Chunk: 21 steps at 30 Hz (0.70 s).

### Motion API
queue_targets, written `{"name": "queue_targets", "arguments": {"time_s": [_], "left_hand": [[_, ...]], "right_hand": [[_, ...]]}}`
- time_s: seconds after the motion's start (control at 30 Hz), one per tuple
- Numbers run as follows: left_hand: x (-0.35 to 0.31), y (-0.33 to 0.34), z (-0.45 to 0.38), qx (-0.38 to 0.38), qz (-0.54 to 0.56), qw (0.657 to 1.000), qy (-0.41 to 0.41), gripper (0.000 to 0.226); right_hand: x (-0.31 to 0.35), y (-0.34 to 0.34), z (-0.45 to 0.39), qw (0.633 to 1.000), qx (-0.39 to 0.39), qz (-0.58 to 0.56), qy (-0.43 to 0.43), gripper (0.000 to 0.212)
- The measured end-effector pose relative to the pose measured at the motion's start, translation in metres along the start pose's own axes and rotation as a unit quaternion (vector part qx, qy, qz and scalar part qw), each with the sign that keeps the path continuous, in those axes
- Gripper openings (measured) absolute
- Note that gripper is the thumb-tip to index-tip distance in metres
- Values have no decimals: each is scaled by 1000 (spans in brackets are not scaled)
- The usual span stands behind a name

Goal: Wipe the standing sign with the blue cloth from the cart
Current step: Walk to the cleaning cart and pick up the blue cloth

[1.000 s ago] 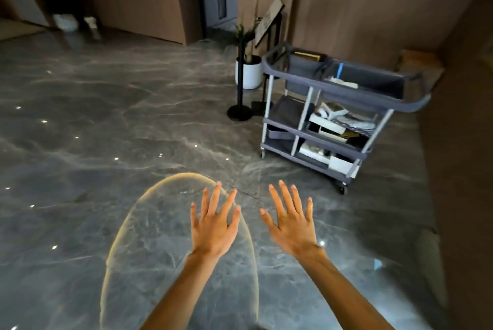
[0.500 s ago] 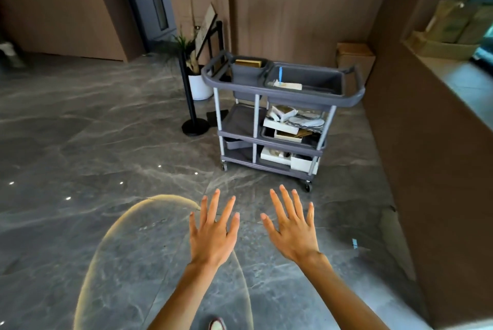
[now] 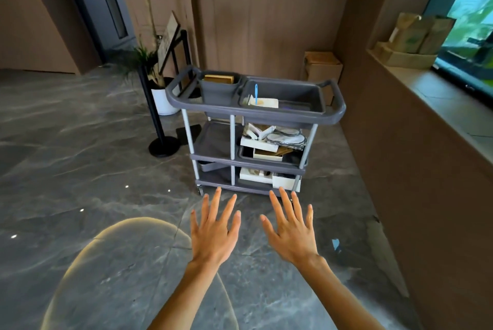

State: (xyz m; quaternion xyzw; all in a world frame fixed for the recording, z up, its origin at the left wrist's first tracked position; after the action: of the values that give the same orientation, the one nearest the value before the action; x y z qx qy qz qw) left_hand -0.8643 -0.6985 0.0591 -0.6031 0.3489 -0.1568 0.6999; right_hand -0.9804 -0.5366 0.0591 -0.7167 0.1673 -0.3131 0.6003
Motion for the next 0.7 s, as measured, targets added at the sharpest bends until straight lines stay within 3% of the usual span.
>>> {"name": "queue_targets", "arguments": {"time_s": [0.53, 0.7], "left_hand": [[-72, 5, -188, -5, 17, 996, 83, 67], [-116, 25, -246, -7, 10, 996, 93, 57]], "right_hand": [[-74, -9, -157, 997, -9, 5, 76, 70], [-127, -10, -209, 997, -17, 3, 79, 70]]}}
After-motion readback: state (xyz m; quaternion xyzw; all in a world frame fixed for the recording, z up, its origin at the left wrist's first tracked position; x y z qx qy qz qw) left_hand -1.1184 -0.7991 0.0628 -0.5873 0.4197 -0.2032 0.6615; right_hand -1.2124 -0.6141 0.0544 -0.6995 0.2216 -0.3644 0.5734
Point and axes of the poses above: each hand's wrist, its own z-axis away from the middle knuckle, its own y-axis out of the palm, x = y × z, the point moved 5 cm from there along -z, towards the middle knuckle, and after that the axes turned 10 degrees about -y, right-handed, at the moved point
